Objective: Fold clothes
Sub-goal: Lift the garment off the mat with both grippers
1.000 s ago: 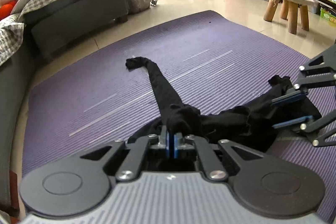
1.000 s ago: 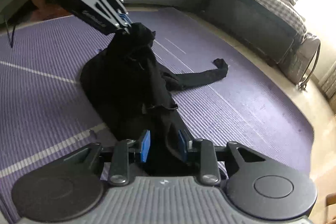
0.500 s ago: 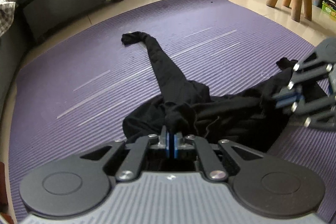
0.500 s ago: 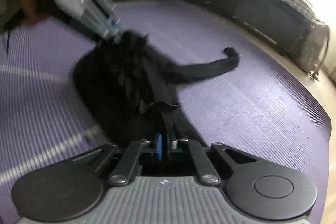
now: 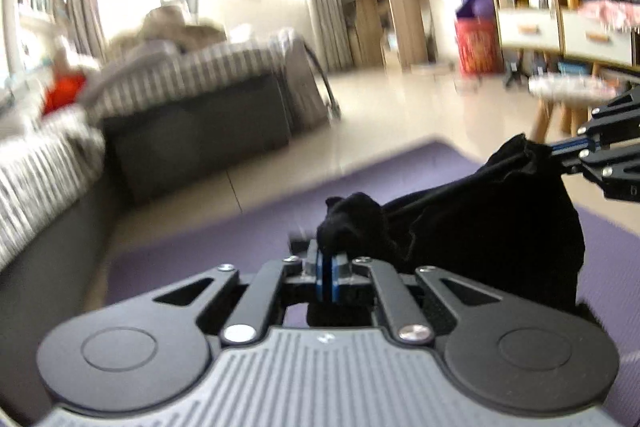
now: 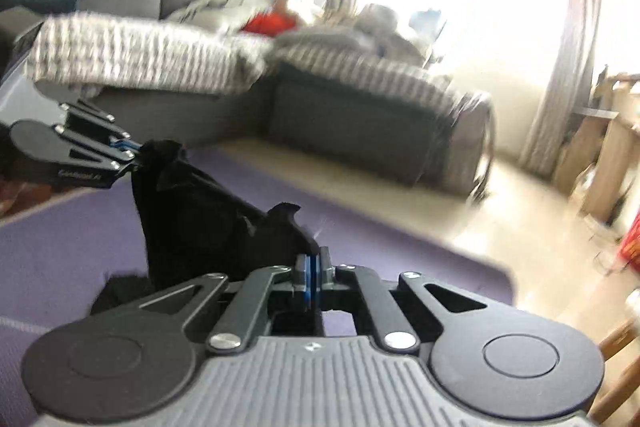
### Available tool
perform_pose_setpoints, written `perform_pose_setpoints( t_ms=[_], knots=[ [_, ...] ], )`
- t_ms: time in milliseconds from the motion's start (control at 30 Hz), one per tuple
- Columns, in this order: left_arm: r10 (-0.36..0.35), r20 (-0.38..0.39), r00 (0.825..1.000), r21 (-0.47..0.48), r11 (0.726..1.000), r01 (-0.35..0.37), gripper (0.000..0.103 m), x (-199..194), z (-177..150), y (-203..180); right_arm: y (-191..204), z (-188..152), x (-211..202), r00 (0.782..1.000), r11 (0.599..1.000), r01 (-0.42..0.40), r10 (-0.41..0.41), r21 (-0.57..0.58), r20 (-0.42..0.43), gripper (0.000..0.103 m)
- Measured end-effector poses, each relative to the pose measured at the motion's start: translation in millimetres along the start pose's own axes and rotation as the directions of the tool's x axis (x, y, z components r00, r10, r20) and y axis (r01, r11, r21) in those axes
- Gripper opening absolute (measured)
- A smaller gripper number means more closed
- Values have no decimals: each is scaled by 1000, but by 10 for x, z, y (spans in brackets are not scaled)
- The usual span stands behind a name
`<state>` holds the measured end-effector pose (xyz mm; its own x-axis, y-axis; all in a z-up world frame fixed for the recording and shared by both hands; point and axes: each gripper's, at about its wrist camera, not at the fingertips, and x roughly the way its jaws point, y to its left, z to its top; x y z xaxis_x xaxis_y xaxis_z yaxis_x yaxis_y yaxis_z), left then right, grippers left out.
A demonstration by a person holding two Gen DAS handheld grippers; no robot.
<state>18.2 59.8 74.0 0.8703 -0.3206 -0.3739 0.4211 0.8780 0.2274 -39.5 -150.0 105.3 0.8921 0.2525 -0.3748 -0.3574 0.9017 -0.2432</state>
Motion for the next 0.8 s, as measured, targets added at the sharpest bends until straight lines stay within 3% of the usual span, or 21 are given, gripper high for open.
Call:
perform_pose_setpoints(
  t_ms=[133,367,533,800],
  knots=[
    [63,140,988,16,998,-66,4,-466,580,8,-129,460,-343,994,998,65,-63,-23,94,1],
    [117,256,960,62,989,-137,4,-1078,1303,25,-223,1172,-1005,957,984,164,-142,-70,252,1],
    [127,299,946,92,983,-161,4,-1504,1625,-40,-211,1505,-1506,930,972,214,-171,-101,325,1],
    [114,271,956,79,987,-140,4,-2006,1846,-196,-83,1759,-2160,916,955,256,-189,-153,354,1]
  ],
)
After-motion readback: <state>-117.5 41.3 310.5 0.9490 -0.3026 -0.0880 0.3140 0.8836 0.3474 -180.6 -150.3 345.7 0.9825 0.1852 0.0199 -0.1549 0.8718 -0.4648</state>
